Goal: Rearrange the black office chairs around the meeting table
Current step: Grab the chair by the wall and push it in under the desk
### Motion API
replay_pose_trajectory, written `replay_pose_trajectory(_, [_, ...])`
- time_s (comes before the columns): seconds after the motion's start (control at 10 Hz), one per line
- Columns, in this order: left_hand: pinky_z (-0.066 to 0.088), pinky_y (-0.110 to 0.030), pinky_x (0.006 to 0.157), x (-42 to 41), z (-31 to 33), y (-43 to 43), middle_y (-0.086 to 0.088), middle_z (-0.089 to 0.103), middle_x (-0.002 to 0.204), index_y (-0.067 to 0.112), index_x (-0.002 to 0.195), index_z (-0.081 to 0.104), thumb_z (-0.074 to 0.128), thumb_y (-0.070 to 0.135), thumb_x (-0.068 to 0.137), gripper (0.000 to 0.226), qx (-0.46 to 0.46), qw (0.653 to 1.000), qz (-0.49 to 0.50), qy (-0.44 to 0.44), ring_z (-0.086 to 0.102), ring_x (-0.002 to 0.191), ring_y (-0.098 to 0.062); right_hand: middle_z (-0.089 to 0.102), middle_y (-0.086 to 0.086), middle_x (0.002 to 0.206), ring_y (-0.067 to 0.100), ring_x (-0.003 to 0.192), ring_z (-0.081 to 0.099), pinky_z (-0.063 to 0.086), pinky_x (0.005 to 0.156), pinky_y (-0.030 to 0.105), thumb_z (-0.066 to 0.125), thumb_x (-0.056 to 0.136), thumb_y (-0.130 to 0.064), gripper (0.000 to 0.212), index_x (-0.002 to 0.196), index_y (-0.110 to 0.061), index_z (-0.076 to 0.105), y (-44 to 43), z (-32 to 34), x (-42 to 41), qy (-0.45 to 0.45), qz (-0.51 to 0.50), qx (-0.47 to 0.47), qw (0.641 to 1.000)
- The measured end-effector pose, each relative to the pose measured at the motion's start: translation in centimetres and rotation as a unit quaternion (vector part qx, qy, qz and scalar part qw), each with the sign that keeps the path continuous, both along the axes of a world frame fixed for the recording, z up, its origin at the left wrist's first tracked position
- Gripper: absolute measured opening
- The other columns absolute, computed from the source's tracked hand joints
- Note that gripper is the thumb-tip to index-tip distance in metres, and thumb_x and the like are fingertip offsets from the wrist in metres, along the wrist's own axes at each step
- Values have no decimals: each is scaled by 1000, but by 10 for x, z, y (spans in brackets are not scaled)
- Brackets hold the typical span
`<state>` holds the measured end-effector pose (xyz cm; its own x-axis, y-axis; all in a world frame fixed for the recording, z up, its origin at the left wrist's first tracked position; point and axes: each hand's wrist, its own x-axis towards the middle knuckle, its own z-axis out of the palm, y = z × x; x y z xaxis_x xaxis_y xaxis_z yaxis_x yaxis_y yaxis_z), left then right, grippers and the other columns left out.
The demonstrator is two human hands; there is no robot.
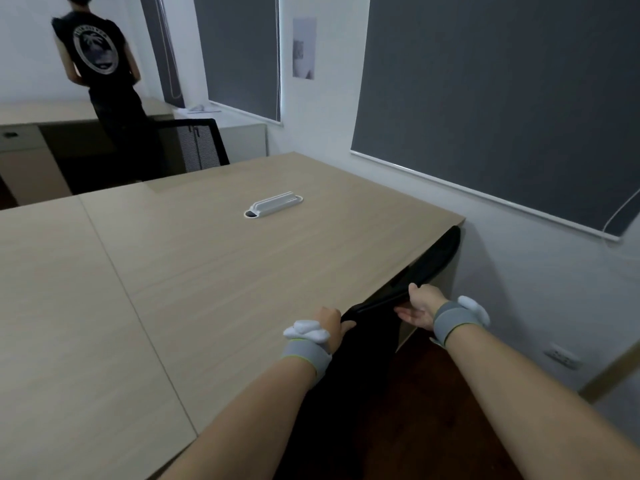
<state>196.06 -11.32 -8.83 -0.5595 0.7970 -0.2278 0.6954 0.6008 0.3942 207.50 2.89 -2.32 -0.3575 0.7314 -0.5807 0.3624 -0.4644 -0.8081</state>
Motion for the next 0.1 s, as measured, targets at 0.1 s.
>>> replay_pose_trajectory(0.1, [39, -35, 68, 2, 7, -4, -4, 54, 66, 9, 75, 54, 36, 50, 95, 49, -10, 1000, -7, 7, 60, 80, -33, 47, 14, 142, 30, 112, 61, 51, 69, 35, 35, 101, -24, 47, 146, -10, 27, -11, 5, 8, 5, 15, -12, 1000])
